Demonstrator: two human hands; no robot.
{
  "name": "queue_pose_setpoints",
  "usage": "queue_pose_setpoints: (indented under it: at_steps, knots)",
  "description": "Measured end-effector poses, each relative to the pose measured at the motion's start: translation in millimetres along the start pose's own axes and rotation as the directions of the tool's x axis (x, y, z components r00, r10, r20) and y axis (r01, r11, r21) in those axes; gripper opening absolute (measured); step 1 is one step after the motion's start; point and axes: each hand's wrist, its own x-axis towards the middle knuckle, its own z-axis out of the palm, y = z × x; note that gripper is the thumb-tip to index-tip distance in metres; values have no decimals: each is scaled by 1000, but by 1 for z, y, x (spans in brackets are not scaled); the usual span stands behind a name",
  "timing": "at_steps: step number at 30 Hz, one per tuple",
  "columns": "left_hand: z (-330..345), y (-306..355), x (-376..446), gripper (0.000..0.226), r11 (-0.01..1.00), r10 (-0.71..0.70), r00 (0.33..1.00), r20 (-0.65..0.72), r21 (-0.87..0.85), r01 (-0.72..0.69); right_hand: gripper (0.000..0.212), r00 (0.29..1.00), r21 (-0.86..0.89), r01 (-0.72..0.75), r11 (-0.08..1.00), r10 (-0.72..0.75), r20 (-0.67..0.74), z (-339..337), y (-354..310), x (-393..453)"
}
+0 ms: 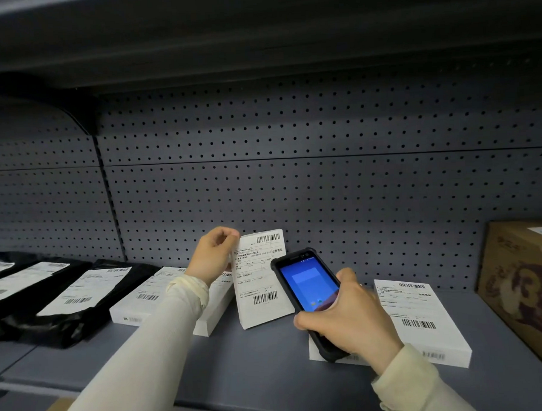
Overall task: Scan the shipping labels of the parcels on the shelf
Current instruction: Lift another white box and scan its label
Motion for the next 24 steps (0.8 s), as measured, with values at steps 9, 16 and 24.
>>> queue_pose_setpoints:
  at_steps: [9, 16, 24]
  knots:
    - [-2, 2, -1, 13, 1000, -5, 1000, 8, 1, 5, 59, 1000, -13, -6, 1000, 7, 15, 1, -3, -4]
    - [-2, 4, -3, 14, 1000, -8, 1000, 10, 14, 8, 59, 1000, -7, 4, 1000, -4, 20, 3, 0, -7]
    - [-3, 1, -3, 15, 994, 36, 999, 29, 103, -39, 61, 1000, -1, 13, 1000, -13, 6, 6, 1, -5]
